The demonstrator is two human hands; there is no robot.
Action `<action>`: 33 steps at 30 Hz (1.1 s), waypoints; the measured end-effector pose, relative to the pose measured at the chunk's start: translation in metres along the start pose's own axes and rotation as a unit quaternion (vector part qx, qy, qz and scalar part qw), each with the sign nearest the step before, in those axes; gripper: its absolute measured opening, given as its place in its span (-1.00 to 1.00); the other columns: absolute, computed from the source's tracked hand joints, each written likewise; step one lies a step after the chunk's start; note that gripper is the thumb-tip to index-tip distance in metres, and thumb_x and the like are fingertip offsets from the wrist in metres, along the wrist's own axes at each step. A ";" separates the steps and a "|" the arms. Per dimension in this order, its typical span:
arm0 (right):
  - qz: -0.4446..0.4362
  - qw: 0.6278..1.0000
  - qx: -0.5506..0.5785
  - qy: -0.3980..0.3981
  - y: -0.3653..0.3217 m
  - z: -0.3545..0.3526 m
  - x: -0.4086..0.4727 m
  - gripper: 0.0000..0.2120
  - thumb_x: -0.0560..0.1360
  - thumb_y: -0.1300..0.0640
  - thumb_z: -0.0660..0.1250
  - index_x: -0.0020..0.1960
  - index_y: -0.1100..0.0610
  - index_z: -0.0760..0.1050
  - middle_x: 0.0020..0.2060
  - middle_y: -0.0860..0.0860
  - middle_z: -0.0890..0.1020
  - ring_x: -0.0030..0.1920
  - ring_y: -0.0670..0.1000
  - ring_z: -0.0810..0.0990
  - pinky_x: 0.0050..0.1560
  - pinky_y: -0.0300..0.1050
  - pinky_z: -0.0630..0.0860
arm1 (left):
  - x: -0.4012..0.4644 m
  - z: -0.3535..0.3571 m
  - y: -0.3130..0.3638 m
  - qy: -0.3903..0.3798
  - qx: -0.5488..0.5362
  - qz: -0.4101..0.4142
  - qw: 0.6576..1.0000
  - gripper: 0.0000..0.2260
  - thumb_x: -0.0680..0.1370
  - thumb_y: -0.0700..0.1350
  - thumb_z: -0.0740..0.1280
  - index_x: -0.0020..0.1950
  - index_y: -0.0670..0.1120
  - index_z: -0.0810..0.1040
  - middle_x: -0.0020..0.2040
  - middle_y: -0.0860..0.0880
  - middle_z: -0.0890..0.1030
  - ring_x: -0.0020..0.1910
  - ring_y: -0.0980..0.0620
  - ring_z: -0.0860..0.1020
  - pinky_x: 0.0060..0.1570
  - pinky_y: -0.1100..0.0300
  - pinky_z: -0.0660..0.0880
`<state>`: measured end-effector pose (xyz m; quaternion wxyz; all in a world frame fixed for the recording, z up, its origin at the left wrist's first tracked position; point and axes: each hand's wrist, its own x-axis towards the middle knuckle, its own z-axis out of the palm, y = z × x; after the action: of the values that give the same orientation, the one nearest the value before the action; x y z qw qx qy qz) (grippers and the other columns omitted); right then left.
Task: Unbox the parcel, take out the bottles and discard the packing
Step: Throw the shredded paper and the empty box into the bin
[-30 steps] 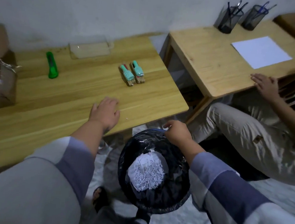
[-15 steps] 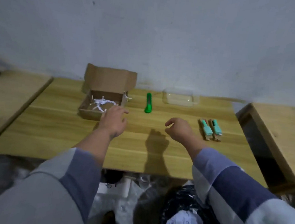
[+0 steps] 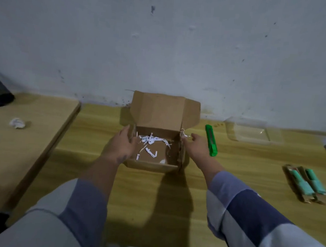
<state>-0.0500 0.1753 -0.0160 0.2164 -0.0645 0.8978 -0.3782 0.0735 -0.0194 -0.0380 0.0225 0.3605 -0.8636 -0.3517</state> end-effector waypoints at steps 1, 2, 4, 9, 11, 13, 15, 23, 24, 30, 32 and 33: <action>-0.001 1.000 0.014 0.015 -0.003 0.005 0.004 -0.49 0.55 0.01 0.25 0.37 0.30 0.35 0.31 0.23 0.50 0.34 0.21 0.44 0.32 -0.03 0.35 | 0.007 0.001 -0.003 -0.013 -0.009 0.001 1.000 -0.44 0.57 0.09 0.22 0.52 0.12 0.10 0.48 -0.03 0.35 0.39 -0.14 0.39 0.34 -0.10 0.37; -0.006 0.999 0.021 0.027 -0.006 0.009 0.006 -0.55 0.54 0.04 0.27 0.31 0.31 0.42 0.24 0.24 0.56 0.29 0.22 0.49 0.25 -0.04 0.39 | 0.010 0.001 -0.003 -0.022 -0.014 0.005 1.000 -0.43 0.55 0.09 0.24 0.51 0.20 0.07 0.46 0.00 0.37 0.38 -0.13 0.41 0.33 -0.09 0.39; -0.017 0.999 0.024 0.039 -0.012 0.017 0.006 -0.71 0.52 0.14 0.30 0.17 0.29 0.53 0.07 0.22 0.65 0.14 0.22 0.58 0.09 -0.06 0.46 | 0.017 0.002 -0.004 -0.021 -0.006 0.010 1.000 -0.40 0.54 0.06 0.27 0.48 0.28 0.03 0.41 0.01 0.45 0.33 -0.12 0.47 0.27 -0.06 0.45; -0.035 0.996 0.039 0.066 -0.010 0.025 0.002 -0.64 0.47 0.35 0.21 0.23 0.20 0.53 0.03 0.21 0.66 0.06 0.23 0.61 0.04 -0.03 0.51 | 0.019 0.006 -0.001 -0.008 -0.044 0.000 0.999 -0.43 0.60 -0.13 0.24 0.49 0.28 0.08 0.37 -0.02 0.49 -0.06 0.08 0.57 -0.17 0.21 0.50; -0.032 0.996 0.039 0.073 -0.010 0.019 -0.001 -0.55 0.48 0.35 0.21 0.37 0.17 0.41 0.08 0.18 0.65 0.10 0.21 0.60 0.06 -0.06 0.49 | 0.018 0.007 0.003 -0.008 -0.059 0.001 0.998 -0.41 0.60 -0.19 0.22 0.49 0.29 0.09 0.36 -0.02 0.49 -0.22 0.20 0.50 -0.33 0.28 0.47; -0.032 0.996 0.032 0.081 -0.007 0.007 -0.002 -0.52 0.50 0.32 0.22 0.40 0.12 0.38 0.12 0.15 0.65 0.11 0.17 0.61 0.08 -0.10 0.49 | 0.012 0.008 0.014 -0.007 -0.071 0.008 0.997 -0.42 0.61 -0.22 0.21 0.49 0.27 0.11 0.35 -0.02 0.49 -0.19 0.14 0.54 -0.35 0.25 0.48; -0.034 0.995 0.027 0.092 -0.001 -0.010 -0.006 -0.54 0.50 0.31 0.24 0.38 0.10 0.41 0.12 0.15 0.65 0.10 0.16 0.62 0.11 -0.07 0.52 | 0.003 0.010 0.030 -0.012 -0.084 0.020 0.996 -0.44 0.61 -0.20 0.21 0.50 0.23 0.13 0.33 -0.03 0.51 -0.11 0.02 0.59 -0.25 0.15 0.55; -0.003 0.986 0.063 0.155 0.076 -0.108 -0.064 -0.55 0.50 0.33 0.21 0.32 0.03 0.48 0.13 0.14 0.65 0.02 0.16 0.64 -0.02 -0.08 0.58 | -0.074 0.066 0.114 -0.057 -0.097 0.092 0.989 -0.48 0.60 -0.16 0.22 0.50 0.19 0.18 0.32 -0.07 0.53 0.00 -0.11 0.61 0.00 -0.02 0.60; 0.004 0.984 0.058 0.167 0.092 -0.123 -0.076 -0.56 0.50 0.33 0.21 0.32 0.03 0.48 0.13 0.14 0.64 0.04 0.15 0.63 -0.03 -0.12 0.56 | -0.090 0.078 0.125 -0.064 -0.099 0.102 0.988 -0.49 0.60 -0.16 0.23 0.51 0.16 0.19 0.33 -0.07 0.52 0.02 -0.12 0.61 0.02 -0.01 0.59; 0.034 0.975 0.061 0.212 0.203 -0.208 -0.157 -0.57 0.49 0.33 0.22 0.29 0.03 0.51 0.15 0.14 0.63 0.08 0.13 0.62 0.13 0.00 0.56 | -0.206 0.160 0.186 -0.093 -0.105 0.153 0.978 -0.47 0.57 -0.21 0.26 0.51 0.06 0.23 0.32 -0.08 0.53 0.22 -0.07 0.53 0.05 0.31 0.34; 0.060 0.969 0.069 0.228 0.246 -0.234 -0.188 -0.59 0.51 0.31 0.22 0.28 -0.01 0.51 0.16 0.11 0.62 0.05 0.11 0.62 0.01 -0.05 0.59 | -0.249 0.190 0.203 -0.116 -0.107 0.163 0.974 -0.47 0.56 -0.23 0.26 0.51 0.02 0.24 0.33 -0.10 0.52 0.25 -0.06 0.51 0.03 0.36 0.31; 0.072 0.966 0.073 0.236 0.269 -0.245 -0.204 -0.60 0.51 0.30 0.23 0.28 -0.01 0.51 0.15 0.11 0.62 0.02 0.11 0.62 -0.09 -0.11 0.57 | -0.270 0.205 0.211 -0.134 -0.110 0.169 0.970 -0.46 0.56 -0.24 0.26 0.51 0.01 0.24 0.33 -0.10 0.52 0.24 -0.05 0.52 0.01 0.39 0.31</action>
<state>0.0384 0.5816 0.0153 0.0290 0.1073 0.8958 -0.4302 0.0852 0.3784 -0.0029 0.0048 0.1545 -0.8633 -0.4804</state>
